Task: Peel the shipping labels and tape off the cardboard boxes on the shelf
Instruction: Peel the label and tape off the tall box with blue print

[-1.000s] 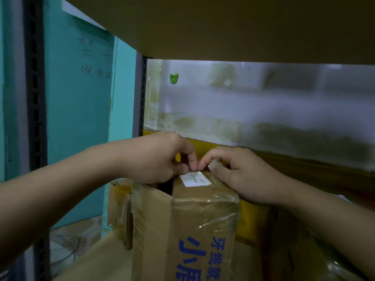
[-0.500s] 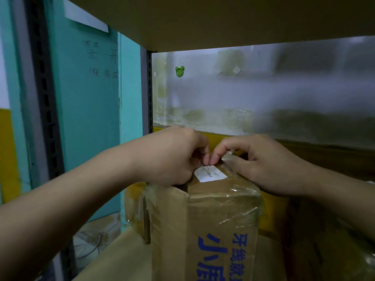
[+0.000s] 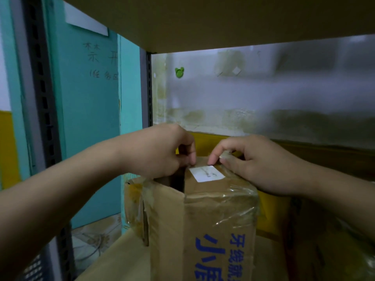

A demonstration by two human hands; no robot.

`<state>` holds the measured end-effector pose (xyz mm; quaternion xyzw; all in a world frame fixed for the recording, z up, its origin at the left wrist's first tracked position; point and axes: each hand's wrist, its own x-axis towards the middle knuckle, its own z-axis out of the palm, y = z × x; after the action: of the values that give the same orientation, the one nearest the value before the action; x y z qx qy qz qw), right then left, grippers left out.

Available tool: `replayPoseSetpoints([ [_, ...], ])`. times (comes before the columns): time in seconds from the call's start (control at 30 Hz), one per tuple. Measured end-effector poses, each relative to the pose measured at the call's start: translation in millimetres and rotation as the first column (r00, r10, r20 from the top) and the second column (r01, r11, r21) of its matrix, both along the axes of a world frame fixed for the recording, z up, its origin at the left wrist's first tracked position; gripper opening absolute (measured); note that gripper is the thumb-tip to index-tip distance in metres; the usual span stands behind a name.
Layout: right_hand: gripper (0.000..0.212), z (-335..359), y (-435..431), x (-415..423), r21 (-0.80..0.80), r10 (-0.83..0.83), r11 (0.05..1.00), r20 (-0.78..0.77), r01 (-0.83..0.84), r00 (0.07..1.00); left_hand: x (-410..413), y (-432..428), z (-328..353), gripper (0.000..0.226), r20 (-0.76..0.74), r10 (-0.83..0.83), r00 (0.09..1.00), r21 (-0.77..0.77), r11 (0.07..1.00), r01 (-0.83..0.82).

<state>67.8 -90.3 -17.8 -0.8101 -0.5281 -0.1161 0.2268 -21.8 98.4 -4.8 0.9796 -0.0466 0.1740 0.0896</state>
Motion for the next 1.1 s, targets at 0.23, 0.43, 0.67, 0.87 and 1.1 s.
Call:
replayPoseSetpoints([
  [0.23, 0.022, -2.1, 1.9, 5.0, 0.033, -0.048, 0.998, 0.062, 0.046, 0.997, -17.8, -5.9, 8.7, 0.018, -0.033, -0.164, 0.986, -0.108, 0.981, 0.159],
  [0.43, 0.021, -3.1, 3.3, 7.0, 0.048, -0.111, 0.993, 0.124, 0.106, 0.986, -18.6, 9.9, 19.9, 0.033, -0.197, -0.142, 0.970, -0.097, 0.987, 0.125],
  [0.67, 0.030, -3.2, 2.6, 5.2, 0.119, -0.225, 0.972, 0.204, 0.204, 0.953, -2.3, -3.1, 19.7, 0.010, -0.081, -0.149, 0.986, -0.001, 0.989, 0.149],
  [0.87, 0.019, -2.8, 5.0, 6.5, 0.095, -0.198, 0.979, 0.191, 0.183, 0.961, 11.8, -24.3, 29.6, 0.032, -0.115, -0.044, 0.992, 0.076, 0.996, 0.053],
  [1.1, 0.025, -2.2, 4.0, 7.2, 0.045, -0.145, 0.989, 0.217, 0.139, 0.965, 31.8, -23.1, 33.3, 0.023, -0.397, -0.043, 0.917, -0.231, 0.972, -0.054],
])
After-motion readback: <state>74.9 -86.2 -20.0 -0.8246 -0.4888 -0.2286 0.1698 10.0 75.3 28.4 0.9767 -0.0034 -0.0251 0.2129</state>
